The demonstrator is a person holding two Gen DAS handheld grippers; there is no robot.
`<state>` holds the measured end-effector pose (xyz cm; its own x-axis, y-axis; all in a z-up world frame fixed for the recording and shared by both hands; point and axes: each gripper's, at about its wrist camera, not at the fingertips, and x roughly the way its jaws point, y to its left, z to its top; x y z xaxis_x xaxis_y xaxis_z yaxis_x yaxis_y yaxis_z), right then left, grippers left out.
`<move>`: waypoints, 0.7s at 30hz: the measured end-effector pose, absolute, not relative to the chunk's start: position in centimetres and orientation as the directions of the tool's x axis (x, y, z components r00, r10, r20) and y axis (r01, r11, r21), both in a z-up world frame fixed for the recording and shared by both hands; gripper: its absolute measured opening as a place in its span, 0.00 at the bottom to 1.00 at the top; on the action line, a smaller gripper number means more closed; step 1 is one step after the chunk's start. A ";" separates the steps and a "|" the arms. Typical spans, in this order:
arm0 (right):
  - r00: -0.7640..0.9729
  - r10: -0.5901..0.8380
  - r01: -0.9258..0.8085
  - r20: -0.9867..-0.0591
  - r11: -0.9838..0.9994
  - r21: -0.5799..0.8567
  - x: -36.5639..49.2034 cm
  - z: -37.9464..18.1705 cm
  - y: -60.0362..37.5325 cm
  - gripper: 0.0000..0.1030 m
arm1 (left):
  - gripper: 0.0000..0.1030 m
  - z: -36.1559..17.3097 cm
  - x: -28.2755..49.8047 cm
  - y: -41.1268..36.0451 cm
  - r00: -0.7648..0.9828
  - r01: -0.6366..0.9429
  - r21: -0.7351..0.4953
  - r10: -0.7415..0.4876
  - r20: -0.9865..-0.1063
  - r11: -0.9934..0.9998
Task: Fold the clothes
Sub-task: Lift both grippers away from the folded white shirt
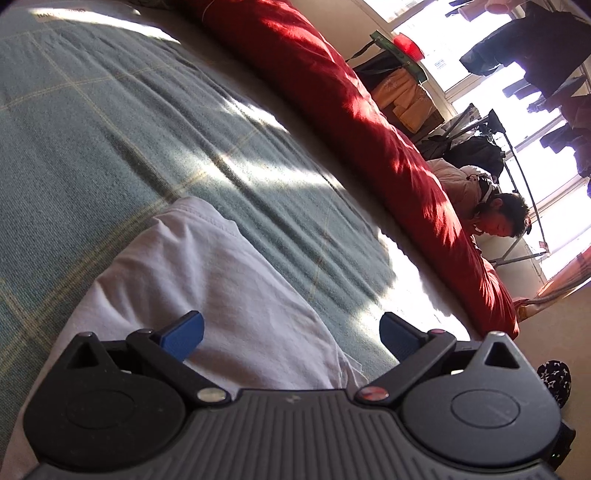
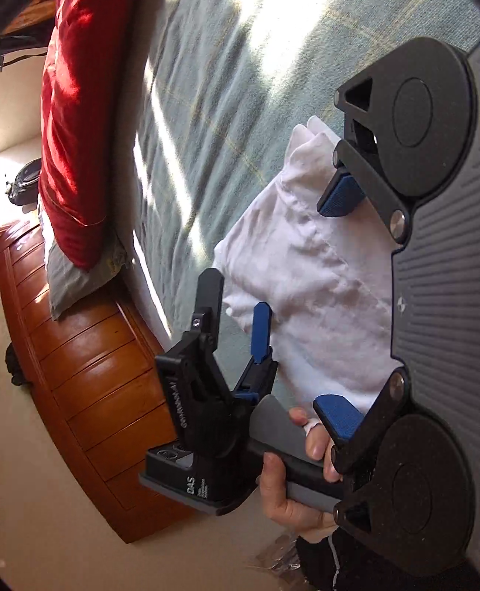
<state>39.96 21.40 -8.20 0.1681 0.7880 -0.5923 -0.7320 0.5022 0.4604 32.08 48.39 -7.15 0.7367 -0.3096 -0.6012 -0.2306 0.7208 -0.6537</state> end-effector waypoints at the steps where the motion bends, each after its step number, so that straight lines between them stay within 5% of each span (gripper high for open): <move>1: 0.167 0.791 -0.731 -0.588 0.500 0.464 39.9 -8.2 21.2 1.00 | 0.97 -6.4 31.2 48.2 0.735 -0.224 -0.633 -0.298 -0.609 0.741; 8: 0.126 0.855 -0.790 -0.503 0.393 0.471 36.0 -5.0 20.8 1.00 | 0.98 -5.8 23.8 47.6 0.746 -0.211 -0.620 -0.285 -0.602 0.756; 14: 0.065 0.769 -0.827 -0.636 0.397 0.397 33.0 -8.4 22.4 1.00 | 0.97 -8.2 20.9 49.2 0.739 -0.306 -0.663 -0.268 -0.618 0.683; 21: 0.107 0.815 -0.834 -0.569 0.385 0.395 29.5 -4.8 17.4 1.00 | 0.97 -5.3 20.0 43.1 0.757 -0.117 -0.685 -0.382 -0.531 0.720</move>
